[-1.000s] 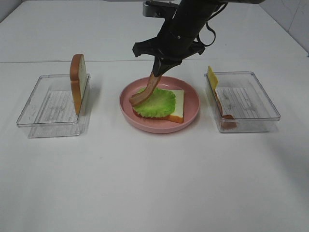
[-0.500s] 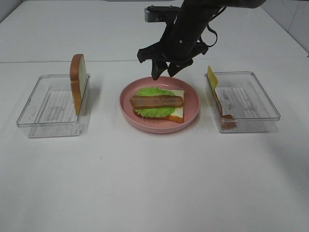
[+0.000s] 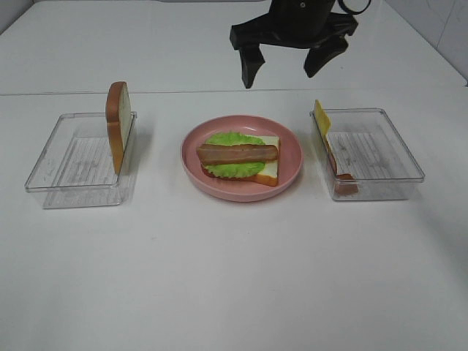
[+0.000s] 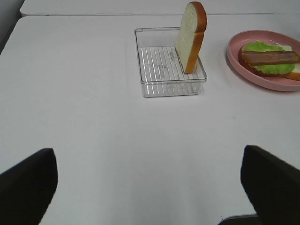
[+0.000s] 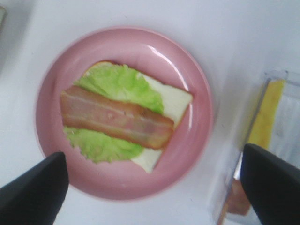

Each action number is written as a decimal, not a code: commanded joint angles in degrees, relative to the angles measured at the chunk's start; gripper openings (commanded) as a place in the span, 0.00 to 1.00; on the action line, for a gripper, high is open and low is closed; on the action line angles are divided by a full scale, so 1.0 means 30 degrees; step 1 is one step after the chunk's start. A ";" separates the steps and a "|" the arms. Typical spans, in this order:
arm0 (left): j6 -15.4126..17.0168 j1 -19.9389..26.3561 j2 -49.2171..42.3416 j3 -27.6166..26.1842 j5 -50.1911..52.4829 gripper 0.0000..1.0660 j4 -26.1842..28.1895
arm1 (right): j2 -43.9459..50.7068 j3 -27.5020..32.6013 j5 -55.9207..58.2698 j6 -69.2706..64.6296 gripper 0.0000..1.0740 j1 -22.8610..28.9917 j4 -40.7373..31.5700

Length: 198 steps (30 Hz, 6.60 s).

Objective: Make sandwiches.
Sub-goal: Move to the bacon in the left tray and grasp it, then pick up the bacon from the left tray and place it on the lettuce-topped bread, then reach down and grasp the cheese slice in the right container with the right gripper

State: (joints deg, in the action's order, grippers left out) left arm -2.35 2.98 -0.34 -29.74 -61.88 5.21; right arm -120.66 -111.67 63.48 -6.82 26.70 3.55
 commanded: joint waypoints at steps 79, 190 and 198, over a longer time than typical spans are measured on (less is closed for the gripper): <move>0.0019 -0.0038 -0.0363 0.0057 0.0191 0.92 0.0248 | -0.0688 0.4679 0.1757 0.0477 0.00 -0.2674 -0.1184; 0.0019 -0.0038 -0.0363 0.0057 0.0191 0.92 0.0248 | -0.1528 0.3992 -0.4335 0.5691 0.85 -0.3094 -0.8843; 0.0019 -0.0038 -0.0363 0.0057 0.0191 0.92 0.0248 | -0.0057 0.2979 -0.3495 0.6073 0.85 -0.3094 -0.8289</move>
State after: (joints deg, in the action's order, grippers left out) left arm -2.35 2.98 -0.34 -29.74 -61.82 5.21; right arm -121.47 -101.47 51.51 10.54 17.42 -22.06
